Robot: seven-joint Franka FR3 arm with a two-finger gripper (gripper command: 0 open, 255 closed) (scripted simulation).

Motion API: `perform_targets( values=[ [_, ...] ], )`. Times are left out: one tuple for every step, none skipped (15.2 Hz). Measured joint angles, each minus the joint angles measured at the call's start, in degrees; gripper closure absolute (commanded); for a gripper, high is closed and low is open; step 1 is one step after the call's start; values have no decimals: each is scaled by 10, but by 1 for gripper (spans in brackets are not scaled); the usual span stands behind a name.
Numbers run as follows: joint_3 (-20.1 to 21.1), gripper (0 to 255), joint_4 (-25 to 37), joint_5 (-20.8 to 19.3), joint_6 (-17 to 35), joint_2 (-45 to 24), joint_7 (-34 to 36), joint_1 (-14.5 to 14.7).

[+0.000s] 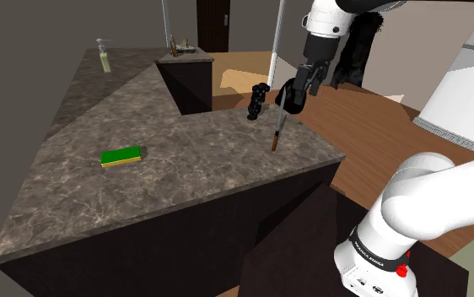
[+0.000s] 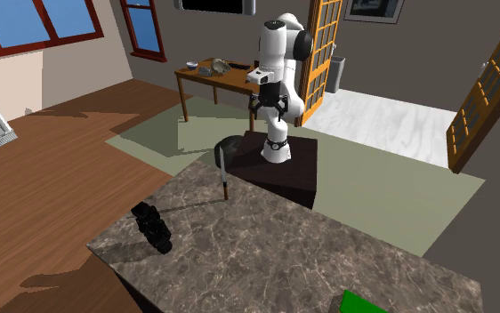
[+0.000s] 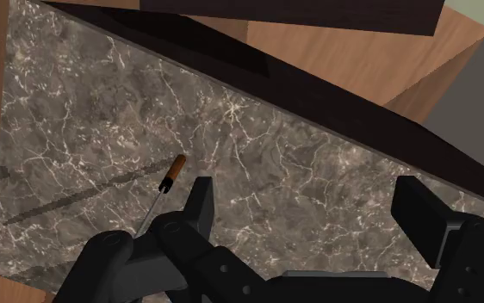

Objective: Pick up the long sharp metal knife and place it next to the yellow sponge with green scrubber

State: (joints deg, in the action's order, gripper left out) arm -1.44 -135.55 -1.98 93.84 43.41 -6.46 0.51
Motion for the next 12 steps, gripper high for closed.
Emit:
perform_targets(
  values=[
    [0,0,0,0,0,0,0,0],
    [-7,0,-11,-3,12,3,-10,0],
    [-17,0,-24,-5,30,6,-23,0],
    [-29,0,-39,-8,50,8,-40,0],
    [-46,0,-55,-13,74,10,-62,-1],
    [-61,0,-69,-17,98,10,-82,-1],
    [-74,0,-81,-18,119,10,-100,0],
    [-92,0,-94,-23,145,5,-123,0],
    [-107,0,-107,-24,172,0,-144,1],
    [-124,0,-113,-25,195,-7,-166,3],
    [-144,0,-122,-27,218,-13,-191,4],
    [-163,0,-126,-27,242,-25,-216,8]
  ],
)
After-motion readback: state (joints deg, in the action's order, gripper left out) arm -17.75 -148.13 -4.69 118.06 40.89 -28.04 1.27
